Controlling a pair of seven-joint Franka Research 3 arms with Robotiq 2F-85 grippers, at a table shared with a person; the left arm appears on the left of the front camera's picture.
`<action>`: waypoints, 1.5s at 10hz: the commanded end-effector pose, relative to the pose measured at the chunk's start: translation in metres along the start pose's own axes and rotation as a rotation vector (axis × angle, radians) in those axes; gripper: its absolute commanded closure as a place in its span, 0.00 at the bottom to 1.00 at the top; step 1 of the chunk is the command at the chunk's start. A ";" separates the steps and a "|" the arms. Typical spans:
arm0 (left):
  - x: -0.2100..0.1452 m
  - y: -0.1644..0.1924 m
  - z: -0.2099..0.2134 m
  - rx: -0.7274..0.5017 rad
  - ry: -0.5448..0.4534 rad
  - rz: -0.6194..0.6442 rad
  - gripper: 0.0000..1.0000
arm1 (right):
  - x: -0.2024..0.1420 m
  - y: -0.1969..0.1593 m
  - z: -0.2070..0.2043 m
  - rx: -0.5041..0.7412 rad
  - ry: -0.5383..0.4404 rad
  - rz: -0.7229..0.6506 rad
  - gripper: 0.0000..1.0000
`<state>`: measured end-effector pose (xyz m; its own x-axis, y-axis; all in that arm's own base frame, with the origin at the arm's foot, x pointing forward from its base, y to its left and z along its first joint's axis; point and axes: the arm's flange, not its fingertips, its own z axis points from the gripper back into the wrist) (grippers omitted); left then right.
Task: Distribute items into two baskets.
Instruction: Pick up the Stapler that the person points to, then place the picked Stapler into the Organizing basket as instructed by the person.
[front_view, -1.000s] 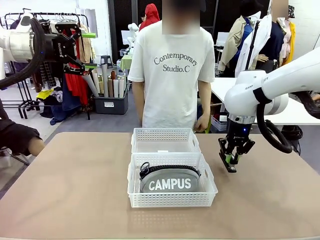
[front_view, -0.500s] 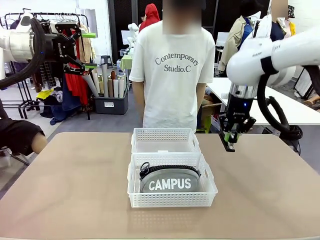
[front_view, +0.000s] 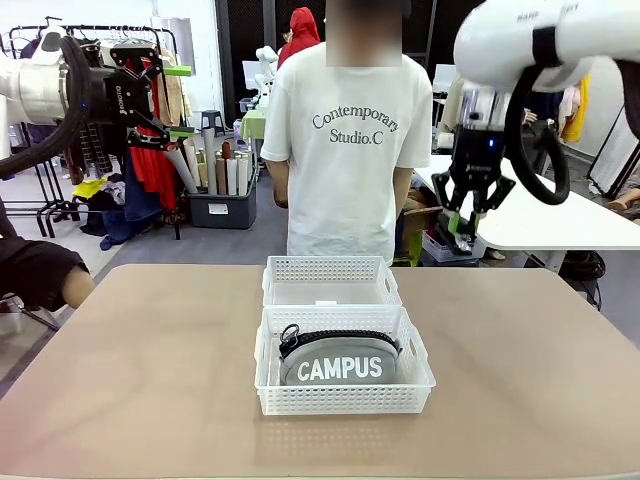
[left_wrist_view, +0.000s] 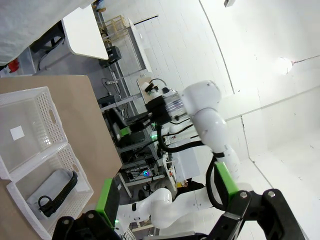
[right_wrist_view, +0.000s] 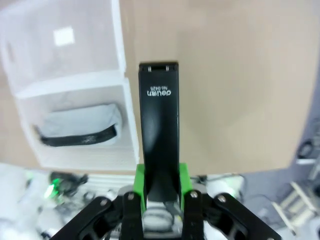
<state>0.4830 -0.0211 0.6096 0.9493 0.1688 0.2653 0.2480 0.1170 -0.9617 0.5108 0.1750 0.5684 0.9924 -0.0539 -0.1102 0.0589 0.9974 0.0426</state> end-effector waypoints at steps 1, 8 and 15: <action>0.000 -0.002 0.000 -0.002 0.000 0.001 0.00 | 0.011 0.015 0.038 0.001 0.020 -0.029 1.00; 0.000 -0.002 0.000 -0.002 0.000 0.001 0.00 | 0.010 0.001 0.111 0.089 -0.068 -0.024 1.00; 0.000 -0.002 0.000 -0.002 0.000 0.001 0.00 | 0.006 0.002 0.099 0.051 -0.070 -0.016 1.00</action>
<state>0.4830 -0.0211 0.6096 0.9492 0.1689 0.2654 0.2480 0.1170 -0.9617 0.5304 0.1722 0.6654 0.9962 -0.0744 -0.0459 0.0786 0.9920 0.0983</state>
